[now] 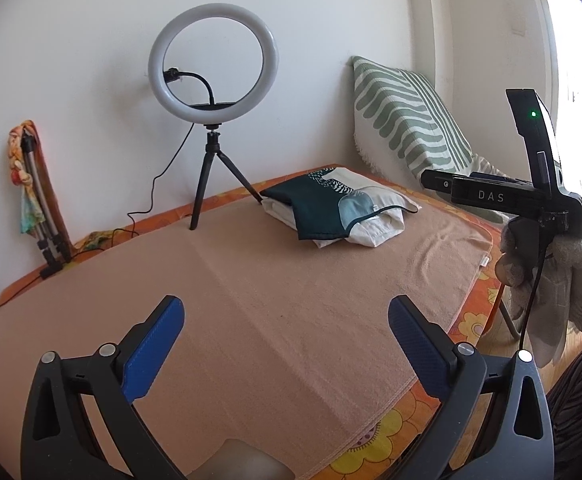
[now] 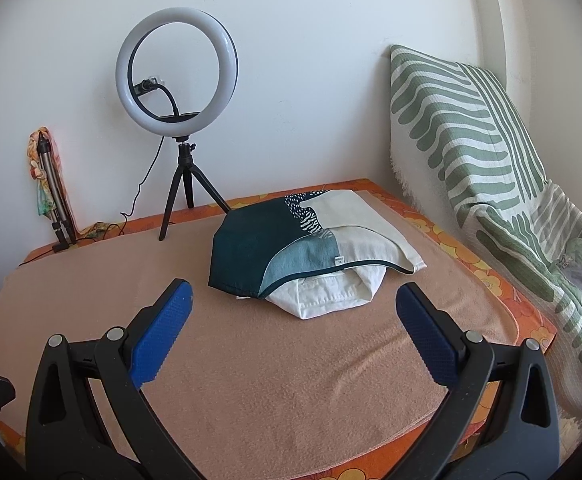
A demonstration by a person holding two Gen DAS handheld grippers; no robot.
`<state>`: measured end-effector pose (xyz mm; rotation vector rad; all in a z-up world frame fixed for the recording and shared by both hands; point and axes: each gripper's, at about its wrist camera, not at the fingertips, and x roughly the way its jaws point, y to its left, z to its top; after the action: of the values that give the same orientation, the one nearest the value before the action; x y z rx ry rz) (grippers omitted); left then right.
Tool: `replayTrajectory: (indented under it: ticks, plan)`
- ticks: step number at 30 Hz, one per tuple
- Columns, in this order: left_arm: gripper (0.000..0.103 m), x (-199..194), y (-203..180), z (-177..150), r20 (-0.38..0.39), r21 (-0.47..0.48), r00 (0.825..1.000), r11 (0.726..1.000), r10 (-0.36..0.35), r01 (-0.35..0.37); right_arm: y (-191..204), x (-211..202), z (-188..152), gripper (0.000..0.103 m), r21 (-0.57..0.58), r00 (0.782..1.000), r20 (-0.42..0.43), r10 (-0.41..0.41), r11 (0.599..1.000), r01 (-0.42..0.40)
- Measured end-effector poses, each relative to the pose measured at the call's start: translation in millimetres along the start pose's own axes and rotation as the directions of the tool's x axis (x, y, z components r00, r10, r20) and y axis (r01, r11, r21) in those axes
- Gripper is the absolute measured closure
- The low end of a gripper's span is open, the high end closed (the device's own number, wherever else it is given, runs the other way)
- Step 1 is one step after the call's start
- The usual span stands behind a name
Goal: Fold small clothes
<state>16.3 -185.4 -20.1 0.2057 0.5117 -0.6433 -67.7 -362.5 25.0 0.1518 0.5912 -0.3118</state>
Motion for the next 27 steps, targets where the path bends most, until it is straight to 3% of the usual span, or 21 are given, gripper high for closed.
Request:
replayTrajectory:
  ticks: [7, 27]
  plan:
    - [0.001, 0.3, -2.6, -1.0, -0.002, 0.01, 1.0, 1.0, 0.003, -0.003, 0.6, 7.4, -4.7, 0.0, 0.002, 0.999, -0.037, -0.001, 1.0, 0.001]
    - [0.001, -1.0, -3.1, 0.3, 0.005, 0.014, 1.0, 1.0, -0.006, 0.006, -1.2, 5.9, -4.0, 0.0, 0.023, 1.0, -0.026, -0.01, 1.0, 0.01]
